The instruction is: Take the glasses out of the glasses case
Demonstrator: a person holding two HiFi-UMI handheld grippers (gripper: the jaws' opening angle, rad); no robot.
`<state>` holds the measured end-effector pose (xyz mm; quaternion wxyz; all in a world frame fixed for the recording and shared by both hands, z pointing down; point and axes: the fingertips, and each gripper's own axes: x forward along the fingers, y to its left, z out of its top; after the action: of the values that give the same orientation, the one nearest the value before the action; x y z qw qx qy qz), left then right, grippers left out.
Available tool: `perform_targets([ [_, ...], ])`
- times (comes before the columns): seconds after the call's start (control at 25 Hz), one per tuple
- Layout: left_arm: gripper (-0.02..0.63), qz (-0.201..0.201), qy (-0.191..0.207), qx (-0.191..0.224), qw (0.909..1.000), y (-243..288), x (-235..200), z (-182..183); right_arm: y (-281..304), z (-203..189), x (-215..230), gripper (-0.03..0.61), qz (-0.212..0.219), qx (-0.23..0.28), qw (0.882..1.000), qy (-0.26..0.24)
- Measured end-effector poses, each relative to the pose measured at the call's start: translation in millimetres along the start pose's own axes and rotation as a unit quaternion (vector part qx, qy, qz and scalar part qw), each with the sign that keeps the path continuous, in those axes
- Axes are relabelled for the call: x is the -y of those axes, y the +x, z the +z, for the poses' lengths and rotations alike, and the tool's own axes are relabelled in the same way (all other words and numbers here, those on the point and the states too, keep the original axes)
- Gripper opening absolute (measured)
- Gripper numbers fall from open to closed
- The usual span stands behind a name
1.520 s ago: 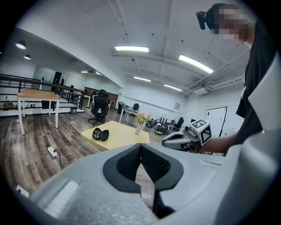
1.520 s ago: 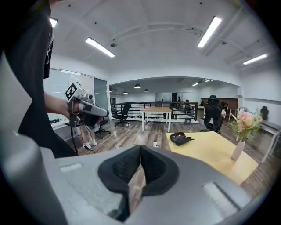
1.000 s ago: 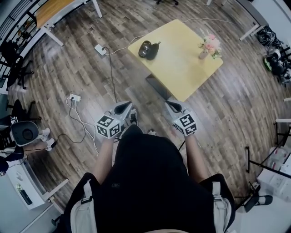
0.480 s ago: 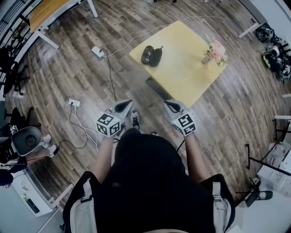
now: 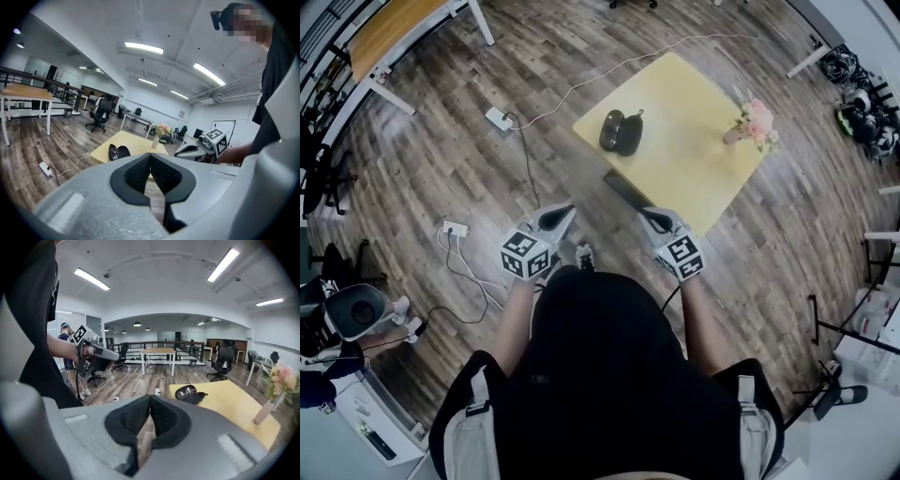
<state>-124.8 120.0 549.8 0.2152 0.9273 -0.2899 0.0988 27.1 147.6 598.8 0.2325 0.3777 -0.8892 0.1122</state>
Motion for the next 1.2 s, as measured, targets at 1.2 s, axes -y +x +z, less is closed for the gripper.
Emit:
perform_targets([
  [1.2, 0.011, 0.116, -0.06, 0.057, 0.9898, -113, -137, -3, 148, 67, -41, 0.005, 0.08, -0.016, 0.995, -0.049],
])
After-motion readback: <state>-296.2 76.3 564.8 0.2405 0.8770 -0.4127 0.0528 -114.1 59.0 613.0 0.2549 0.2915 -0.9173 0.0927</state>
